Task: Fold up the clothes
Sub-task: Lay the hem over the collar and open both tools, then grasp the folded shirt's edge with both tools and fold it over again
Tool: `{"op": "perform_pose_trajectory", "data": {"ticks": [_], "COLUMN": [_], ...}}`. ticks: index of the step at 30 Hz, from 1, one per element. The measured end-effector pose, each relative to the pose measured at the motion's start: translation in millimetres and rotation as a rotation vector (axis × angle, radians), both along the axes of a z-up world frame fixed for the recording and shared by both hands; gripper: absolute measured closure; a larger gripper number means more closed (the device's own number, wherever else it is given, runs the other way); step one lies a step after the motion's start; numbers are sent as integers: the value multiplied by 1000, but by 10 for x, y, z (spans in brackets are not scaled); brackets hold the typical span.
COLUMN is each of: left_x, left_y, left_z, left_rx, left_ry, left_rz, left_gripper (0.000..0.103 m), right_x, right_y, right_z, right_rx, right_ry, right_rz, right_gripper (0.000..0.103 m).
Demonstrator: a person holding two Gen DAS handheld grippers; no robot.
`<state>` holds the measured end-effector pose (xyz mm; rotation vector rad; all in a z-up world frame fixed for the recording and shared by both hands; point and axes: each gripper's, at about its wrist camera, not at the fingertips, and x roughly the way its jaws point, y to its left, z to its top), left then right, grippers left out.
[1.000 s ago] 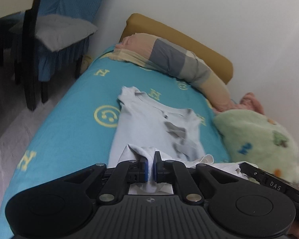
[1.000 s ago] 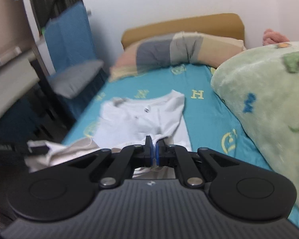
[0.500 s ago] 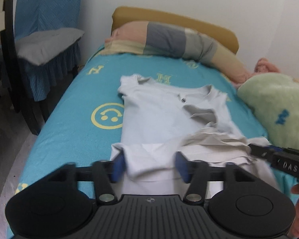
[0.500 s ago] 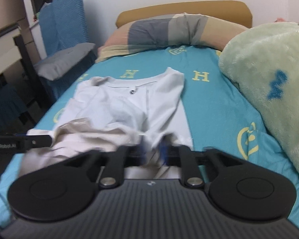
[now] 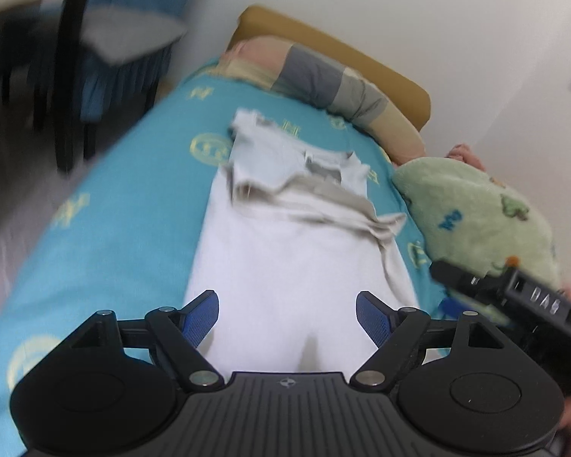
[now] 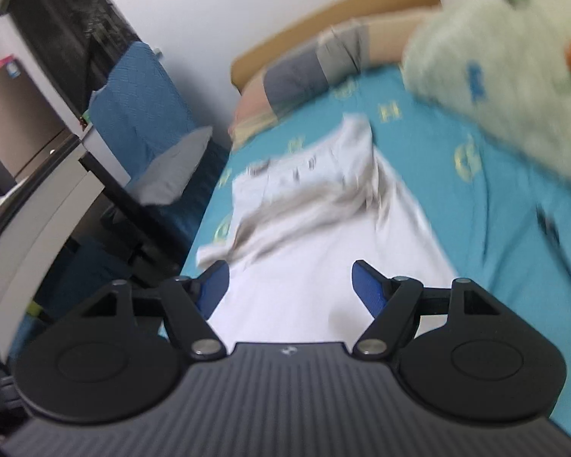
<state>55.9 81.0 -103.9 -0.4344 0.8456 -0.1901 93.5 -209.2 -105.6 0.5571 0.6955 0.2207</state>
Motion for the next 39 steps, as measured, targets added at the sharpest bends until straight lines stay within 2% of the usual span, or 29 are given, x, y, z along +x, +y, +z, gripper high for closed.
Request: {"op": "perform_pose_trajectory", "data": {"ticks": [3, 7, 9, 13, 16, 18, 20, 21, 22, 23, 25, 26, 30, 32, 35, 39], "left_x": [-19, 85, 141, 197, 214, 225, 236, 241, 243, 242, 233, 229, 288, 302, 293, 144], "left_y": [52, 125, 176, 300, 353, 389, 425, 443, 457, 468, 494, 503, 436, 416, 379, 383], "left_z": [-161, -483, -664, -822, -876, -912, -948, -966, -984, -1003, -1030, -1023, -892, -790, -544, -71], "left_rx": [-71, -165, -220, -334, -367, -389, -411, -422, -421, -413, -417, -417, -361, -361, -378, -393], "left_ry": [86, 237, 316, 331, 324, 318, 313, 310, 312, 317, 319, 311, 258, 219, 127, -59], "left_rz": [14, 58, 86, 131, 170, 195, 221, 233, 244, 253, 268, 269, 245, 236, 223, 193], "left_gripper": [22, 22, 22, 21, 23, 31, 44, 50, 64, 74, 86, 90, 94, 95, 95, 97], "right_x": [-140, -275, -307, -261, -184, -127, -105, -103, -102, -100, -96, -96, -50, -46, -93, -171], "right_y": [-40, -228, -285, -320, -293, -284, -325, -360, -394, -428, -489, -513, -585, -615, -660, -656], "right_z": [-111, -431, -584, -872, -933, -933, -954, -971, -988, -1005, -1001, -986, -956, -929, -814, -518], "right_rx": [75, 280, 337, 401, 406, 399, 397, 397, 398, 399, 384, 374, 359, 366, 392, 418], "right_ry": [98, 236, 290, 369, 349, 328, 319, 319, 318, 317, 304, 296, 277, 266, 214, 106], "right_rz": [-44, -150, -210, -270, -291, -309, -337, -353, -370, -386, -419, -435, -457, -459, -450, -420], "right_gripper": [28, 30, 31, 35, 42, 48, 68, 72, 78, 81, 81, 81, 81, 91, 95, 96]}}
